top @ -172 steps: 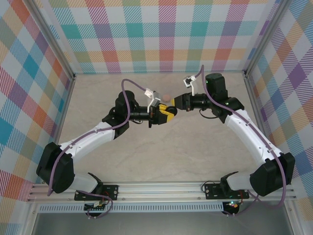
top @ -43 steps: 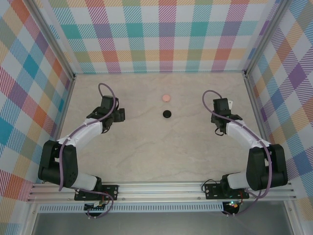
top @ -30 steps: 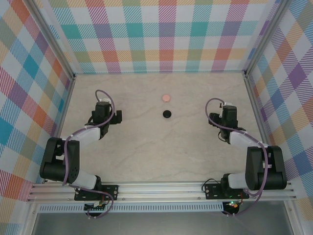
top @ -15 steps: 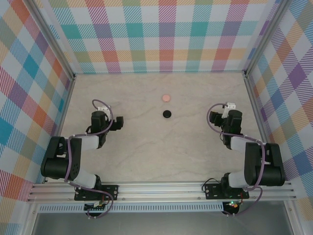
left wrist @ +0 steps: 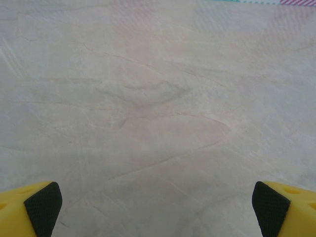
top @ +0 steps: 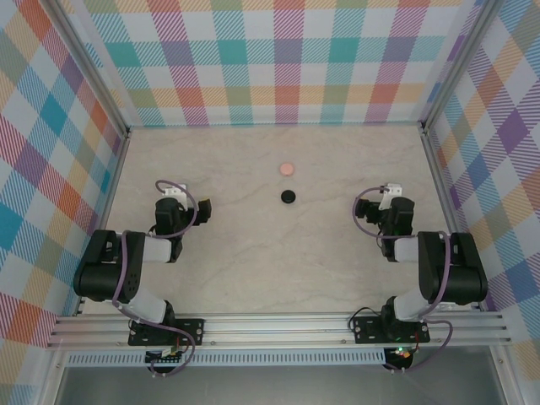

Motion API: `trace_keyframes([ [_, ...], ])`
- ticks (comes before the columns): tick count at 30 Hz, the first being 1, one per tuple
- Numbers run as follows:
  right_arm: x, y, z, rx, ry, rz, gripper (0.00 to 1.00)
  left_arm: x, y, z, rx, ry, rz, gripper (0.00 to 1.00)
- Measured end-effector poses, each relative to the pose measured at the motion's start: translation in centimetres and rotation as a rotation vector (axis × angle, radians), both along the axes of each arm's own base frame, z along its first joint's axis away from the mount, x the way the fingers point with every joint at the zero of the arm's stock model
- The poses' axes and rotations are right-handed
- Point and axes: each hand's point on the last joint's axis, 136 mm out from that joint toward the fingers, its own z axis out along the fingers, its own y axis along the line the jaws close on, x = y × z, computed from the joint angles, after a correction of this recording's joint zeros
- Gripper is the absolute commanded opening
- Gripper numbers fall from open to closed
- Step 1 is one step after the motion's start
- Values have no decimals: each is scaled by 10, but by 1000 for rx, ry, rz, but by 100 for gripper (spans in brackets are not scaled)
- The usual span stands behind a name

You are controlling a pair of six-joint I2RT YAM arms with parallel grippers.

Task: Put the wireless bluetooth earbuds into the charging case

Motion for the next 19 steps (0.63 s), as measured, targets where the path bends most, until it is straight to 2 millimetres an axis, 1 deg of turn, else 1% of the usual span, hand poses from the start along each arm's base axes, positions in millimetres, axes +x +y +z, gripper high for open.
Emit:
trace_keyframes([
  [5, 7, 3, 8, -3, -20, 11, 100, 1, 3, 1, 7, -1, 17, 100],
  [19, 7, 4, 8, -5, -19, 13, 100, -1, 3, -3, 9, 18, 16, 100],
])
